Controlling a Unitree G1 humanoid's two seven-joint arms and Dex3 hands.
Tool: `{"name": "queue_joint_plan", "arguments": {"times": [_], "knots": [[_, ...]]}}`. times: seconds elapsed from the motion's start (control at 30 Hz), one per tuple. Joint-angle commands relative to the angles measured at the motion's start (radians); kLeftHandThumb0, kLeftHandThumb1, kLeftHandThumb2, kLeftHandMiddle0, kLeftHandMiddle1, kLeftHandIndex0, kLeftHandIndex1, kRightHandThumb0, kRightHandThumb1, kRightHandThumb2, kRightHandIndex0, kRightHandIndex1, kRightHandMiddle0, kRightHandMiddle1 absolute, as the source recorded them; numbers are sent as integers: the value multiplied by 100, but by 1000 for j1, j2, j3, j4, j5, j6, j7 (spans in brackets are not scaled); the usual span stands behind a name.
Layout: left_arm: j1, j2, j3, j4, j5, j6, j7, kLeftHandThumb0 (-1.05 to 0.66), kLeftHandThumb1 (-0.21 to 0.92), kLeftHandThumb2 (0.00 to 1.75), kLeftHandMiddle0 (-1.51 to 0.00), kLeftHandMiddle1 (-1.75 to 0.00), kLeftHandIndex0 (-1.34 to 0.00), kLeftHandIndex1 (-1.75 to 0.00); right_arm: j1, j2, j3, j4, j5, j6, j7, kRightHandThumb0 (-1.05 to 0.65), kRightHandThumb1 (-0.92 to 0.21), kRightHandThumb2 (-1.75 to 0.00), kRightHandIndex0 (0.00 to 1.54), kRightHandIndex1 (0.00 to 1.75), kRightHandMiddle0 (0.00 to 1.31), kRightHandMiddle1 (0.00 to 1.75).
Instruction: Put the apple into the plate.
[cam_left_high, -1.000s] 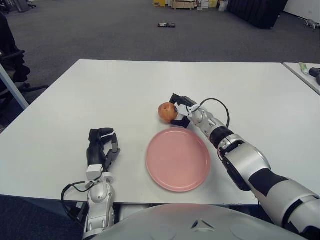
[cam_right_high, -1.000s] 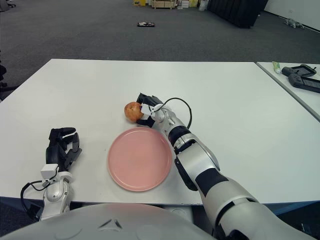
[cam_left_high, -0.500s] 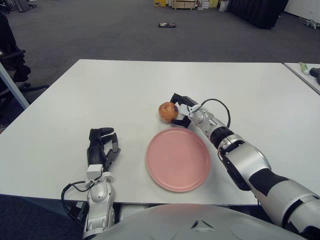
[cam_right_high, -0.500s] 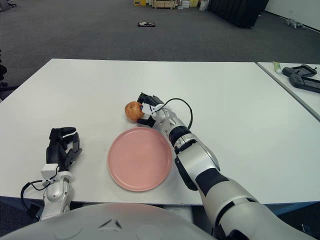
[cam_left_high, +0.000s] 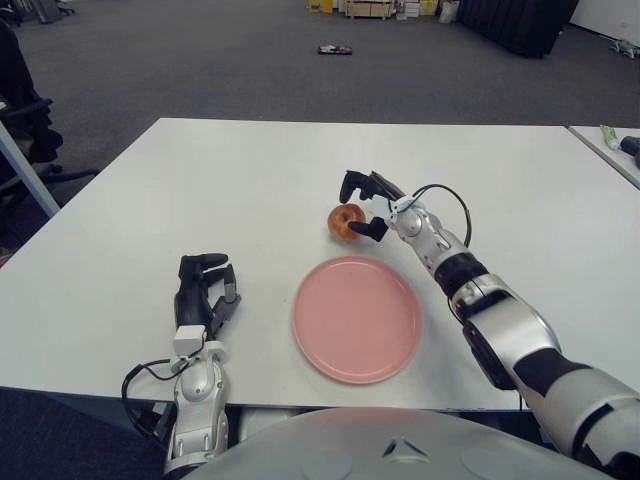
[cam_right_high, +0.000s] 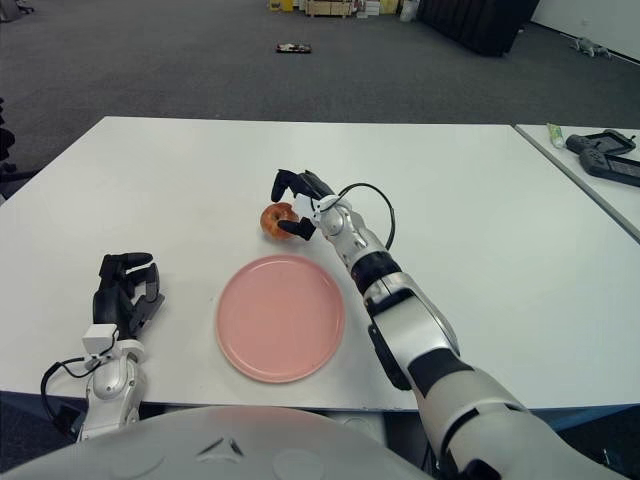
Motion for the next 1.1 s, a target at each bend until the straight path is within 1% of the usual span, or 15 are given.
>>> {"name": "queue_joint_plan", "arguments": {"times": [0.0,0.07,0.17,0.27,0.37,0.5,0.6,0.67,0.8,0.83,0.9,0.97,1.03,1.07], "knots": [[0,2,3,39,-8,40,-7,-35,89,57,-39,-156,-21,-175,95,-46,-29,-227,48,52,82,-1,-5,-164,83,175,56,175],[-1,3,3,42,-9,36,-9,-35,90,56,-39,-157,-21,-175,126,-53,-38,-302,61,75,109,-1,-7,-161,81,175,55,175],[-7,5,3,52,-9,26,-11,-35,90,56,-39,-157,-21,-175,201,-75,-54,-467,89,105,160,-1,-6,-162,81,175,56,175],[-14,7,4,65,-11,10,-12,-35,90,55,-39,-156,-21,-175,256,-94,-64,-588,106,130,197,-1,-5,-164,82,175,57,175],[-19,8,6,73,-11,10,-11,-35,90,55,-39,-156,-21,-175,288,-106,-70,-657,117,138,222,-1,-5,-163,82,175,57,175],[-28,9,9,81,-11,17,-7,-35,91,55,-39,-155,-21,-175,354,-130,-81,-780,156,151,273,-1,-6,-163,81,175,57,175],[-32,10,9,84,-10,16,-6,-35,91,55,-39,-155,-20,-175,392,-148,-92,-847,186,166,305,-1,-4,-164,82,175,58,175],[-31,11,8,83,-8,16,-6,-35,91,55,-39,-155,-20,-175,407,-156,-96,-877,202,175,320,-1,-3,-166,83,175,59,175],[-36,13,6,86,-3,15,-5,-35,91,55,-39,-155,-20,-175,413,-164,-100,-896,231,178,347,-1,-3,-165,82,175,59,175],[-38,15,6,88,-3,12,-6,-35,91,55,-40,-155,-21,-175,412,-166,-101,-895,234,176,350,-1,-3,-166,83,175,60,175],[-40,17,5,91,-2,8,-7,-35,89,58,-42,-155,-22,-175,410,-168,-101,-891,237,170,353,-1,2,-171,86,175,64,174],[-42,17,4,93,-1,6,-7,-35,88,59,-43,-155,-22,-175,408,-169,-103,-885,237,165,353,-1,4,-173,88,175,66,173],[-43,18,2,96,0,-1,-7,-35,87,60,-44,-154,-22,-175,399,-170,-102,-865,227,146,344,-1,5,-173,89,175,67,171],[-44,18,2,97,0,-4,-7,-35,86,61,-45,-153,-23,-175,395,-171,-102,-855,223,138,340,-1,4,-170,88,175,67,168]]}}
